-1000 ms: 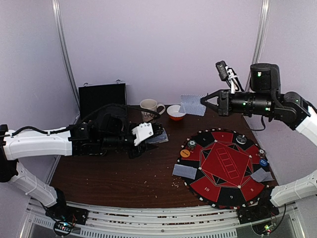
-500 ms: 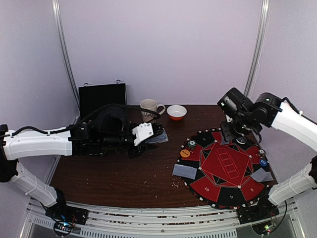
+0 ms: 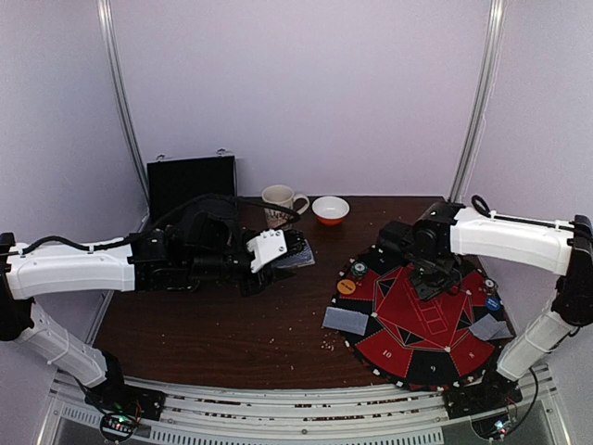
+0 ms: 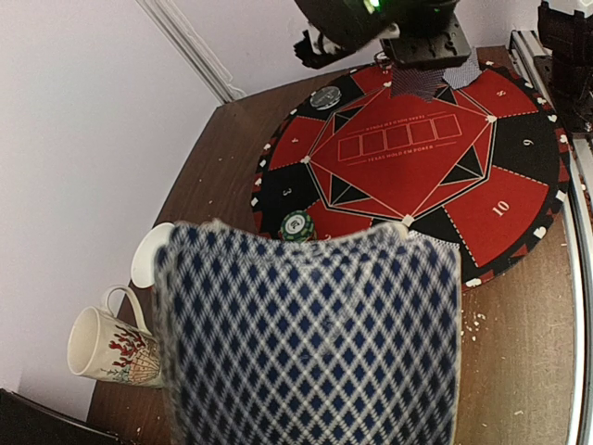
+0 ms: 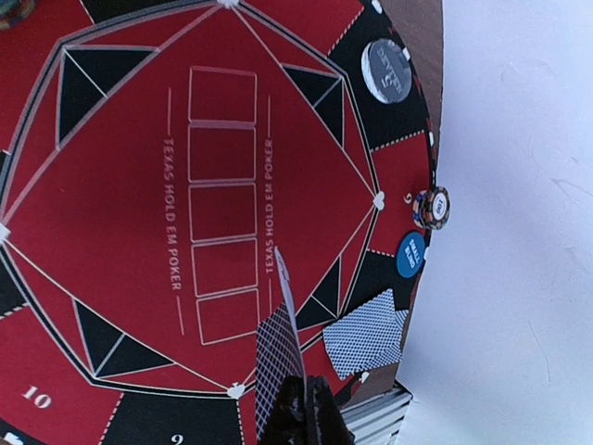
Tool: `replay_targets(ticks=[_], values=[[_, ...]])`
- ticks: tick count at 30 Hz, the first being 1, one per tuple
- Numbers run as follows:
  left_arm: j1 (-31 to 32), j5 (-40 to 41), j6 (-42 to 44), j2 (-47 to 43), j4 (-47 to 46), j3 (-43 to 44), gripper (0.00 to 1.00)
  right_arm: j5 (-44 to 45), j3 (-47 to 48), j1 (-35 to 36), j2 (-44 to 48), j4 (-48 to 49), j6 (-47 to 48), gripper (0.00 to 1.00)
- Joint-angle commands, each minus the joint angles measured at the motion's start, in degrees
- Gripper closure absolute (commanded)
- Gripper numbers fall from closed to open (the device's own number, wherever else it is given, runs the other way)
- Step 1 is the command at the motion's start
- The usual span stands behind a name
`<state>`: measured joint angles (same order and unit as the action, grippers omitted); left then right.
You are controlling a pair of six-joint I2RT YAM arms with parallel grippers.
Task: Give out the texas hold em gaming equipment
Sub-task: Flop the poker card into the community card area.
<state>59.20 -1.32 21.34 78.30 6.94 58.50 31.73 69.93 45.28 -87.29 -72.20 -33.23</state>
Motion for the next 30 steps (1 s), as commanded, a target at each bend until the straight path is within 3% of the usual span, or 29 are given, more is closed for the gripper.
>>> replay_targets(ticks=[1,12,23,27,30], values=[[0.1,-0.7,-0.2,-1.0,-2.6,0.9,0.65,0.9,-3.4,-0.2,-2.1,-2.6,-3.6,1.00],[0.1,-0.1,-0.1,-1.3,-2.5,0.8,0.65,7.1,3.0,-4.5,-9.3,5.9,2.3,1.00],[0.1,-0.2,-0.2,-1.9,-2.5,0.9,0.65,15.0,9.8,-10.3,-26.2,13.3,14.3,1.00],[0.1,-0.2,-0.2,-2.2,-2.5,0.8,0.65,13.3,9.7,-11.4,-30.8,17.9,17.5,1.00],[0.1,-0.1,-0.1,-2.1,-2.5,0.8,0.64,5.5,9.9,-11.9,-32.0,22.9,20.0,1.00]])
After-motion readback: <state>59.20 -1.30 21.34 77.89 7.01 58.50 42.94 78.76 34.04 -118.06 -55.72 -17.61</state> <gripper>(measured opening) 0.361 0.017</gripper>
